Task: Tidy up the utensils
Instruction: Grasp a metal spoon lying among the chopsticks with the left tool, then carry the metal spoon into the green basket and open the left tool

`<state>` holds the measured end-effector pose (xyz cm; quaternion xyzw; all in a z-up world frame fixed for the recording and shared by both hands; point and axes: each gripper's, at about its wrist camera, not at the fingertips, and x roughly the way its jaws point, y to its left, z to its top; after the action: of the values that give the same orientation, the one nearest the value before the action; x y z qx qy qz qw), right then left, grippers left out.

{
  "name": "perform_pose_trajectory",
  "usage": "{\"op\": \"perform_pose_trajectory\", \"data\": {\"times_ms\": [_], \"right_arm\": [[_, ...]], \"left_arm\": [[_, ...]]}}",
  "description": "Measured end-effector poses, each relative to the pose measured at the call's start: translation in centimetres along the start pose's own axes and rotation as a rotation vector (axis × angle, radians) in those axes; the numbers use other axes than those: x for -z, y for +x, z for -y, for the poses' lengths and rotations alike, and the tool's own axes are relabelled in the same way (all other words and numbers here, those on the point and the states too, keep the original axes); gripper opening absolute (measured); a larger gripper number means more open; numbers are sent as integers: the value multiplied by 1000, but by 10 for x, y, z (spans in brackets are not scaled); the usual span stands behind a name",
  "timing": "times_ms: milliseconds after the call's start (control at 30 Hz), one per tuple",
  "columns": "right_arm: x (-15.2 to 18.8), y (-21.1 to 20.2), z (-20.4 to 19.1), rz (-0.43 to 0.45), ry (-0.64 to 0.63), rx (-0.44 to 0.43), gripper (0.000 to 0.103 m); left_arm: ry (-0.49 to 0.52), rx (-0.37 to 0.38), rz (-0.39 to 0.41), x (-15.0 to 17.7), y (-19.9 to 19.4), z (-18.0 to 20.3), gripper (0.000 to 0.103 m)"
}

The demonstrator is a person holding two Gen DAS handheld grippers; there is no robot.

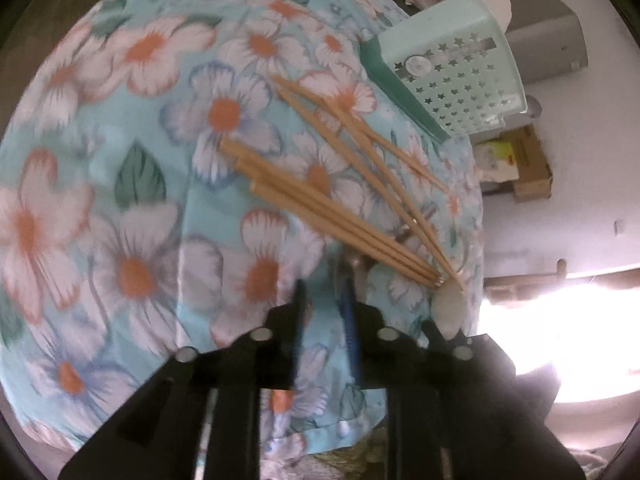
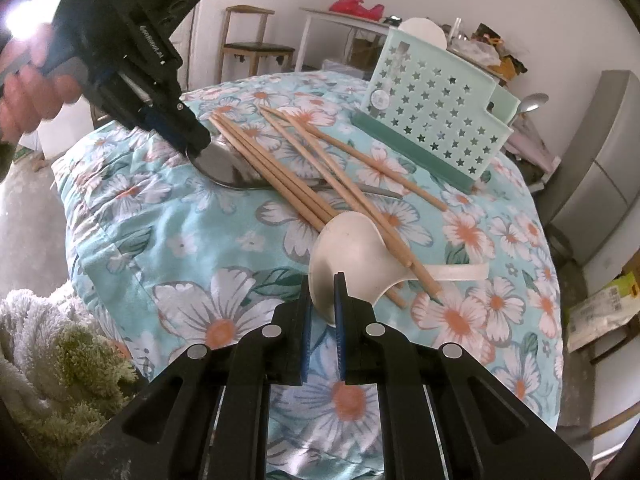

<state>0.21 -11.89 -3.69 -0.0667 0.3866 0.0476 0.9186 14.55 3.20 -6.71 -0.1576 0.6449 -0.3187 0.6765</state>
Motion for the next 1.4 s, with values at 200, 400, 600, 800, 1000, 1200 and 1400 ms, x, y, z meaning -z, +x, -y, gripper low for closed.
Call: {"op": "perform_pose_trajectory", "data": {"times_ms": [200, 400, 600, 800, 1000, 1200, 1400], "right_arm": [[-1, 2, 1, 2, 11, -4, 8], [-4, 4, 4, 3, 32, -6, 8], [-19, -4, 13, 24, 83, -32, 6], [-35, -10, 35, 70, 182, -97, 5], [-45, -12, 56, 106, 288, -165, 5], [-52, -31, 83, 164, 375, -254, 2], [-61, -44, 114, 216, 461, -361, 2]], "left_arm": [[-105, 48, 98, 21, 2, -12, 24], [-136, 4, 219, 30, 1, -8, 11], [136, -237, 220, 17, -21, 39, 1], [572, -538, 109, -5, -41, 109, 0], [807, -686, 94, -10, -61, 159, 0], [776, -648, 174, -17, -102, 181, 1], [692, -558, 350, -33, -156, 198, 0]]}}
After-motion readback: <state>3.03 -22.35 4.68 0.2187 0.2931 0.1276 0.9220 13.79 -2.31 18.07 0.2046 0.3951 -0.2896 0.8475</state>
